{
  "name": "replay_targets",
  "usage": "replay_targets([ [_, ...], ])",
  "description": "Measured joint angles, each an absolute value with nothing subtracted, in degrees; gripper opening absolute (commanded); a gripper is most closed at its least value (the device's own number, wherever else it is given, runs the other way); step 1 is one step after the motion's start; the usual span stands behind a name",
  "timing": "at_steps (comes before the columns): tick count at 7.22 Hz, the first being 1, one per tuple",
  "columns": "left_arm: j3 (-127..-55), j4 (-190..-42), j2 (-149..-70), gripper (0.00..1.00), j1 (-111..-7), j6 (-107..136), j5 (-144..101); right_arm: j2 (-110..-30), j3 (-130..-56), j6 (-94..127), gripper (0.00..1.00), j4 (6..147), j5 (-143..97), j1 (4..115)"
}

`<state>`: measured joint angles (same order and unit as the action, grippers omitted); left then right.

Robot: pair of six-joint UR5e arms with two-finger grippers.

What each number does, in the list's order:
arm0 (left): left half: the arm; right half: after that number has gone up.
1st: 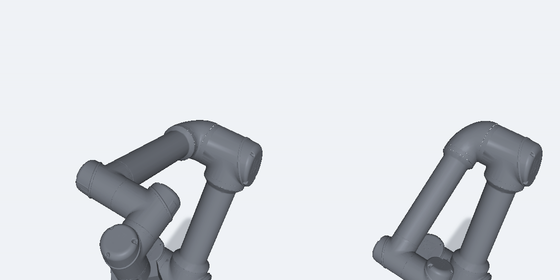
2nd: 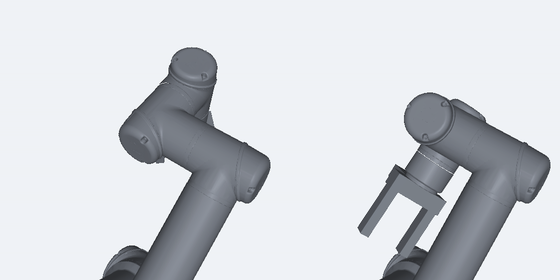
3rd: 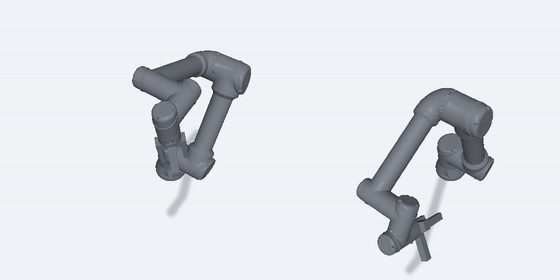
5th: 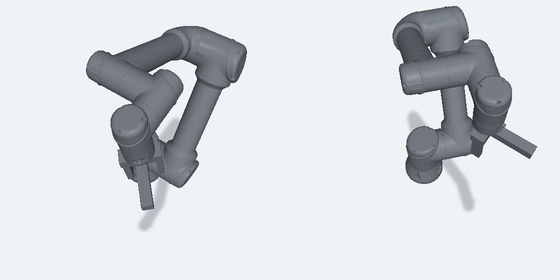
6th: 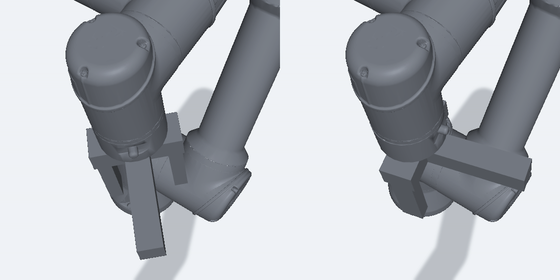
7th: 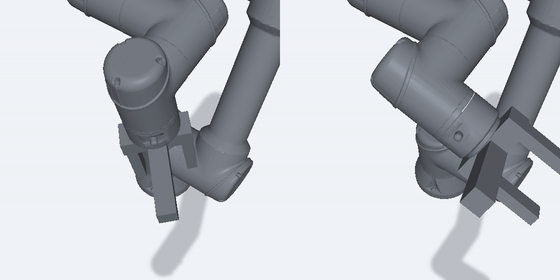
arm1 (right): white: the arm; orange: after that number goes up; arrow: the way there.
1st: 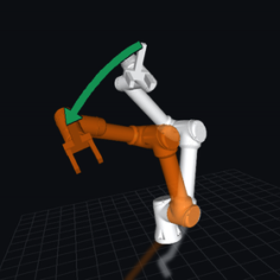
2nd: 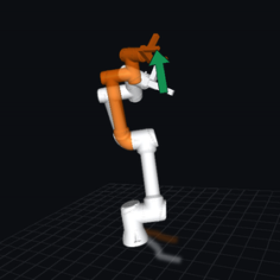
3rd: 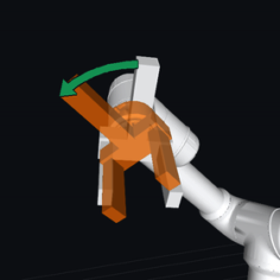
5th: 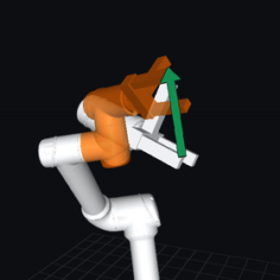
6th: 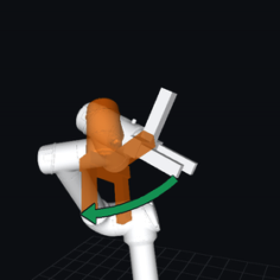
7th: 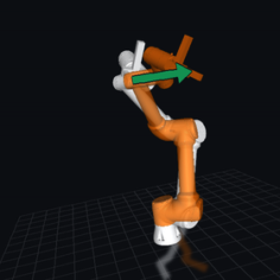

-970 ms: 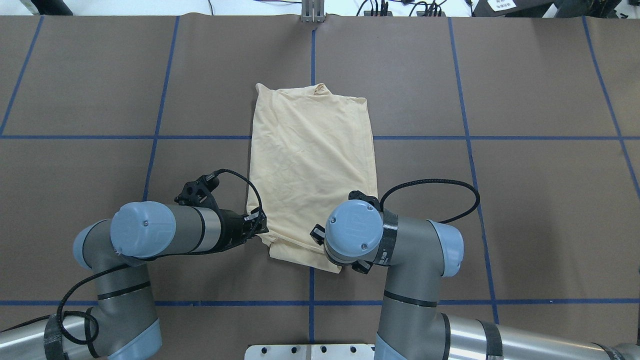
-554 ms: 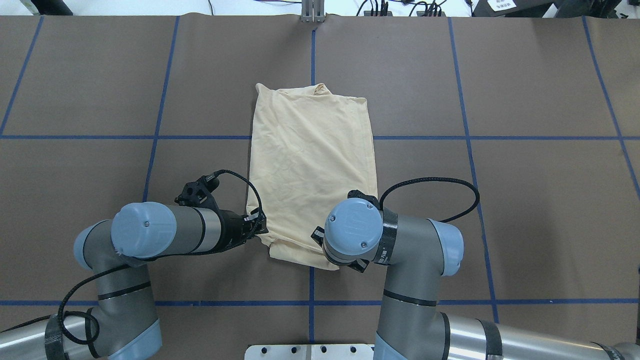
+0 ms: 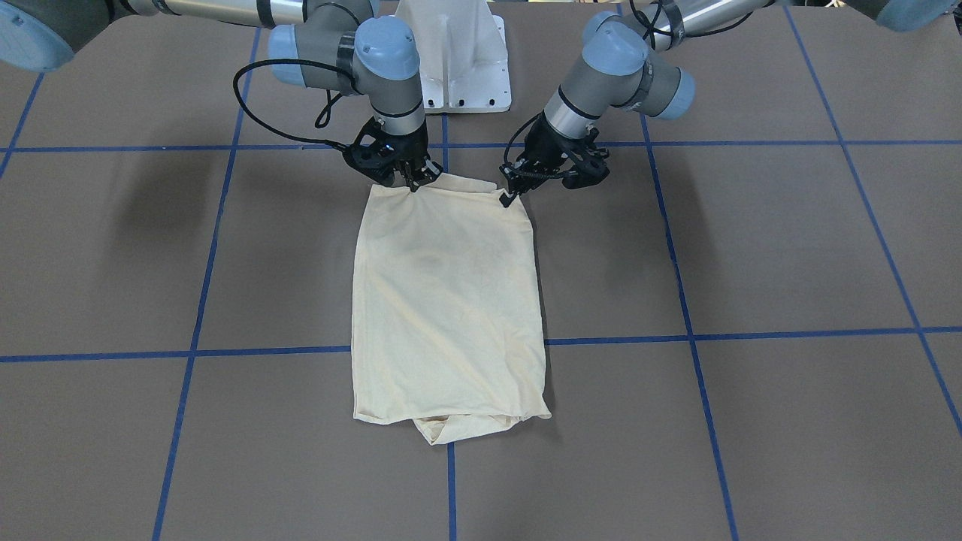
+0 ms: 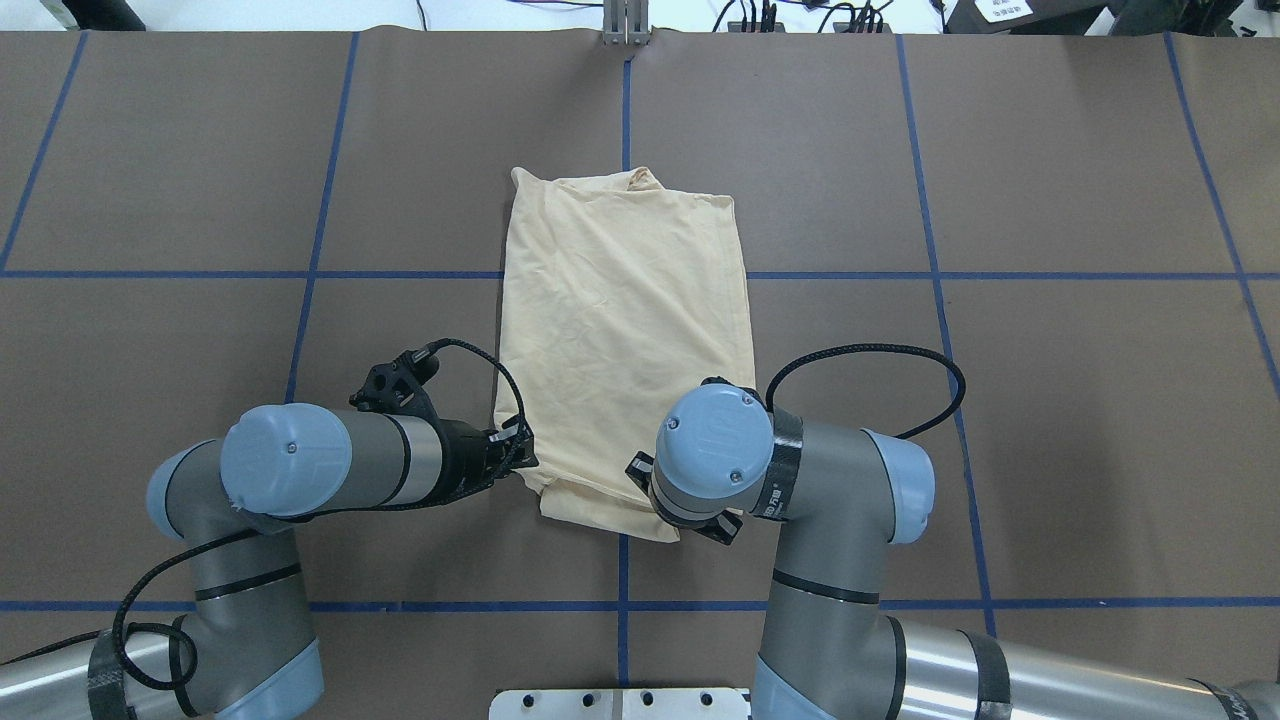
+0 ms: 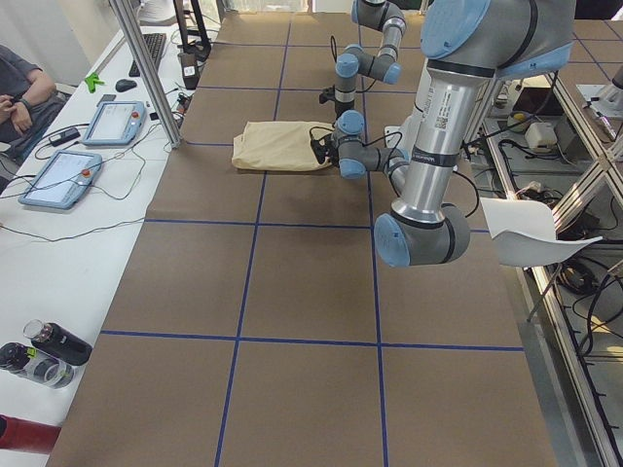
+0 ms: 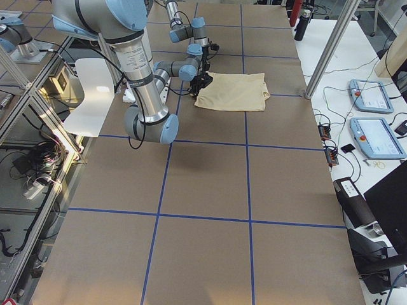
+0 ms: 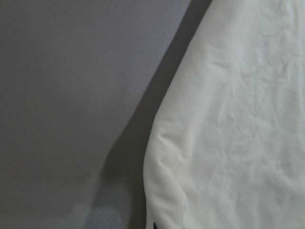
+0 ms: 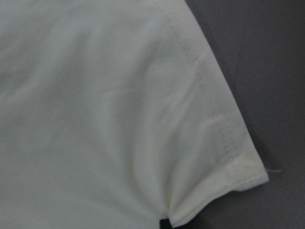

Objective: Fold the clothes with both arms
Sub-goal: 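Lift the near edge with both grippers and fold it toward the far edge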

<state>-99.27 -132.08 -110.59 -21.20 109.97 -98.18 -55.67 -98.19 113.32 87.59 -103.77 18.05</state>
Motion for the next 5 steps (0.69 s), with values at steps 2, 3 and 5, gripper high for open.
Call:
replay_targets([
  [2, -102.5, -130.3, -110.0, 0.00, -20.4, 110.9, -99.2, -57.9, -101.6, 113.2, 0.00, 87.6, -106.0, 18.0],
  [3, -104.5, -128.2, -109.7, 0.00, -18.9, 111.2, -100.6, -59.0, -103.5, 113.0, 0.00, 87.6, -107.1, 17.6],
  [5, -106.5, -125.8, -109.4, 0.00, -13.6, 112.1, -101.7, -60.9, -106.5, 112.7, 0.00, 87.6, -108.4, 15.9],
])
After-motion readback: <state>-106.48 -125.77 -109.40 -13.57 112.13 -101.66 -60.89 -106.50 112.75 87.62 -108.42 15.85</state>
